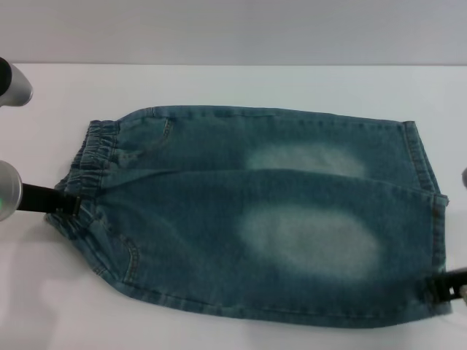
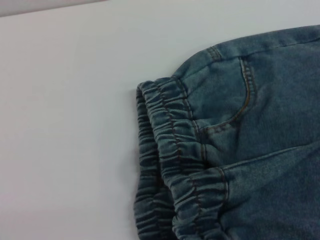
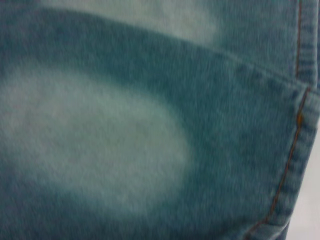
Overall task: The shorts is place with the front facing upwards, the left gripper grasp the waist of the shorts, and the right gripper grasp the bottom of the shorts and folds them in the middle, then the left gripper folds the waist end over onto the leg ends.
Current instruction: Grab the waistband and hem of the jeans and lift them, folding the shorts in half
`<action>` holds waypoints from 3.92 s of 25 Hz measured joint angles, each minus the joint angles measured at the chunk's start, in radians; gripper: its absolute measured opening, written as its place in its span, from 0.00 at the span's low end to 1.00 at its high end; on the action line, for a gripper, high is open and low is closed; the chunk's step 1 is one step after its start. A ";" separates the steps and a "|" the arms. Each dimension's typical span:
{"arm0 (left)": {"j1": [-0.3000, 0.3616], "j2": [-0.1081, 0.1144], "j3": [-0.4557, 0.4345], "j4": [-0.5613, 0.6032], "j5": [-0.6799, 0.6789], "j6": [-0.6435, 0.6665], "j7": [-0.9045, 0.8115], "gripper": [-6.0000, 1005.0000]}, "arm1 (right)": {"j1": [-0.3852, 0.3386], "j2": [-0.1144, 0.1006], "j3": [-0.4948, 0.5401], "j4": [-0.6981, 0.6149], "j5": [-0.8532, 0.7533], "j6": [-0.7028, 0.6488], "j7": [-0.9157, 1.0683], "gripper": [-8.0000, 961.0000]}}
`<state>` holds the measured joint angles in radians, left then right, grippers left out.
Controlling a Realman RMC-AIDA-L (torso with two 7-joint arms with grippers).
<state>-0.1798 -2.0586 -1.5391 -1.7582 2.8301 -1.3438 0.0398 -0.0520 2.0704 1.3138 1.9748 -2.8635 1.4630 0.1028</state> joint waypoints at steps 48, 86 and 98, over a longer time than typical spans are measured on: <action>-0.003 -0.001 0.037 0.191 -0.130 0.743 0.001 0.04 | -0.089 0.003 0.184 -0.109 -0.054 -0.801 -0.081 0.01; -0.036 0.000 0.092 0.209 -0.140 0.754 0.003 0.04 | 0.076 0.004 0.217 -0.390 -0.038 -0.747 -0.059 0.65; -0.033 0.001 0.103 0.189 -0.139 0.753 0.003 0.04 | 0.151 0.004 0.208 -0.514 -0.020 -0.793 -0.059 0.65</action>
<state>-0.2123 -2.0571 -1.4361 -1.5696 2.6906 -0.5905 0.0430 0.0990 2.0739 1.5223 1.4610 -2.8840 0.6696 0.0437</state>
